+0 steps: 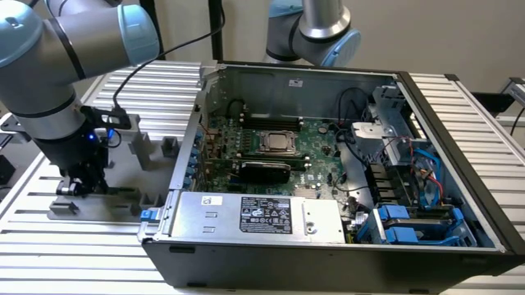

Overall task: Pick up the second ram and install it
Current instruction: 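Pick up the second ram and move it above second insertion slot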

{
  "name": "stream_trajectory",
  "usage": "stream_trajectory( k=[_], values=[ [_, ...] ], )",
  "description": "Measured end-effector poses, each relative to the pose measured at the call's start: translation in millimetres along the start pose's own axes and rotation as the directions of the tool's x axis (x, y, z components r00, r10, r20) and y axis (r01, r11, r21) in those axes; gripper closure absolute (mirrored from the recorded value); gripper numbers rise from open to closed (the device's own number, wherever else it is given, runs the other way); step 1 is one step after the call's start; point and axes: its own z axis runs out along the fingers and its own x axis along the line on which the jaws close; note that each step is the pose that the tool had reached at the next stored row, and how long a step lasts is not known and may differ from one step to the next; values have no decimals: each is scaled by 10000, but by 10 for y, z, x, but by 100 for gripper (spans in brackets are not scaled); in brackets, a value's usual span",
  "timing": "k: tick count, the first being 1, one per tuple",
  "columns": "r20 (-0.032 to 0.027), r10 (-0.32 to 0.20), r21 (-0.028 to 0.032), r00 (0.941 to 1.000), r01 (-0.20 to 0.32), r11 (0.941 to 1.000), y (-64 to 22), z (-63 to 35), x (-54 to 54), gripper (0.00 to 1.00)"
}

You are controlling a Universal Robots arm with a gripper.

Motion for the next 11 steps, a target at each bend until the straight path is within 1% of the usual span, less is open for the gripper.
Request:
stream_trajectory(
  k=[3,5,8,11],
  values=[
    [1,0,2,10000,0,10000,2,-51,-2,87],
    [1,1,2,10000,-1,10000,5,-103,-4,87],
    [2,1,2,10000,-1,10000,10,-215,-7,87],
    [2,2,2,10000,-2,10000,17,-349,-11,87]
  ],
)
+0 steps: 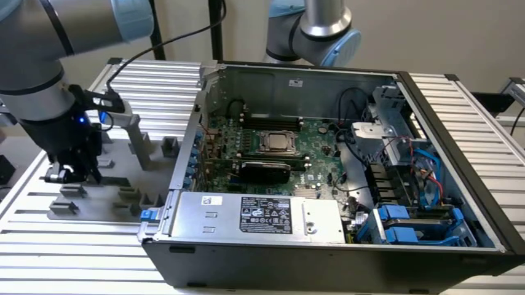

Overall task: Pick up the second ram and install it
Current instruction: 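Pick up the second ram and move it above second insertion slot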

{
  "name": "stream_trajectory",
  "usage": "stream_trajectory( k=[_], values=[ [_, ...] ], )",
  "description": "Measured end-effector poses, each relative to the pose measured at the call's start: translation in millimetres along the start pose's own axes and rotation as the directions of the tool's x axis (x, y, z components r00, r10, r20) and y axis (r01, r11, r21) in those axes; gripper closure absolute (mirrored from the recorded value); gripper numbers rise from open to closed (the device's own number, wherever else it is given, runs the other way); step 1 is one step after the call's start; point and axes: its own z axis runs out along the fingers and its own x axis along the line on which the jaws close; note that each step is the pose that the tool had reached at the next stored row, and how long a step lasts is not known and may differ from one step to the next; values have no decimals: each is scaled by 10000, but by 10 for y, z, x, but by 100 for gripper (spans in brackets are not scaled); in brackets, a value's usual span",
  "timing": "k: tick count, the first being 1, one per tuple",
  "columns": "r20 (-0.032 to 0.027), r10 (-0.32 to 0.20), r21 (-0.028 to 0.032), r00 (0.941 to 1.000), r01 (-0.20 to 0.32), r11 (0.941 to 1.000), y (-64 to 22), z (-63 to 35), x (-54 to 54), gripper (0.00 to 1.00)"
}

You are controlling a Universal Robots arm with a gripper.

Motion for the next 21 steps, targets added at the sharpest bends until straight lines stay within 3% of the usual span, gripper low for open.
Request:
stream_trajectory(
  k=[11,21],
  values=[
    [1,-1,-1,10000,1,10000,-38,-505,-17,87],
    [6,-1,-2,10000,1,10000,-248,-968,-42,87]
  ],
)
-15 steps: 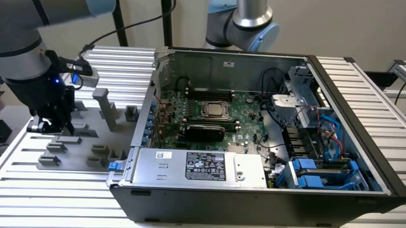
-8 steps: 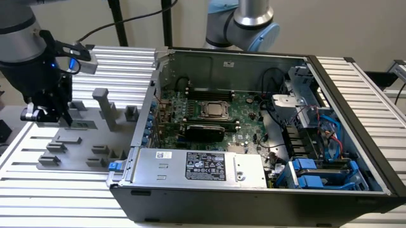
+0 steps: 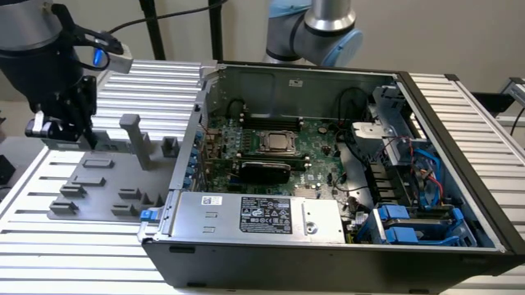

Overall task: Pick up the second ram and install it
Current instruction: 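Pick up the second ram and move it above second insertion slot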

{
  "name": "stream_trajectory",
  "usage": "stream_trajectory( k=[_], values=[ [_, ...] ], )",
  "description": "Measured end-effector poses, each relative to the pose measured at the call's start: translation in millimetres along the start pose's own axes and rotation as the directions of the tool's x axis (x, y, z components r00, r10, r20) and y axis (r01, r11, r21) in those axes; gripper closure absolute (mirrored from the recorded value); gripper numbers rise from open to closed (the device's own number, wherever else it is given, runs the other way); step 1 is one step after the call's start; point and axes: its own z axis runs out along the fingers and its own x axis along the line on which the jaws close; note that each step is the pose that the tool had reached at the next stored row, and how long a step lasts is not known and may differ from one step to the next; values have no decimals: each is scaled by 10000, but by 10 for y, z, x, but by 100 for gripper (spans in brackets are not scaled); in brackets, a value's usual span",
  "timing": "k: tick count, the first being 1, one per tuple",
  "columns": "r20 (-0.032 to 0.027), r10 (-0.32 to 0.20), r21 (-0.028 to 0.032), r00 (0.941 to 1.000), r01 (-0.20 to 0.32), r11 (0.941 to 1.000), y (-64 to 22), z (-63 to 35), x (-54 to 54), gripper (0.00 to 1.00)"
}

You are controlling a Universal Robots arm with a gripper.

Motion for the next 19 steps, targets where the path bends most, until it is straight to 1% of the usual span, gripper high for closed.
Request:
stream_trajectory(
  k=[4,10,19],
  values=[
    [13,-1,-1,10000,1,10000,-156,-183,-13,87],
    [58,-4,-4,10000,4,10000,-418,-440,-34,87],
    [117,-6,-6,9999,6,10000,-811,-793,-64,87]
  ],
)
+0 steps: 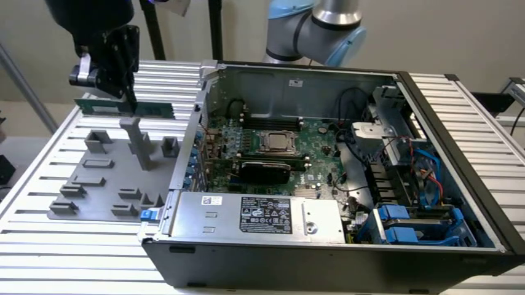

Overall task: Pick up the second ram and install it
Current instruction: 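Pick up the second ram and move it above second insertion slot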

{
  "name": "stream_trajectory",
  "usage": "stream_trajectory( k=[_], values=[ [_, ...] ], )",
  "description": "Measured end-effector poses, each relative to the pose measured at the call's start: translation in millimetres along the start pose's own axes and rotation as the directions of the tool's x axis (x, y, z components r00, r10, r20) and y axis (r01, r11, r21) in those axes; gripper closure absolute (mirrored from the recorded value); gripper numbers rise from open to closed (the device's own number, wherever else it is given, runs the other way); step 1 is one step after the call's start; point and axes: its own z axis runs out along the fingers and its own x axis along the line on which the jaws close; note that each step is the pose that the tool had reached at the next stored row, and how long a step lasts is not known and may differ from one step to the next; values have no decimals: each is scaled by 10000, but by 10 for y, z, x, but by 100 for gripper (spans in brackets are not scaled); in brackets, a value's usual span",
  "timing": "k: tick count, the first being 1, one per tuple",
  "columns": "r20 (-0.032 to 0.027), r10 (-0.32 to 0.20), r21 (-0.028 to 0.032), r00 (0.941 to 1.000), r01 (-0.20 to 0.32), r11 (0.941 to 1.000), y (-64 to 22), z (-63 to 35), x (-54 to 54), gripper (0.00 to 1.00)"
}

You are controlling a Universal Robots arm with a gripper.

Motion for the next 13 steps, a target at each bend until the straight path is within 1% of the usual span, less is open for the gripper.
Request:
stream_trajectory(
  k=[4,7,13],
  values=[
    [41,-1,-1,10000,1,10000,-176,-109,-13,87],
    [88,-4,-5,10000,4,10000,-310,-163,-22,87],
    [181,-7,-8,9998,8,10000,-579,-205,-36,87]
  ],
)
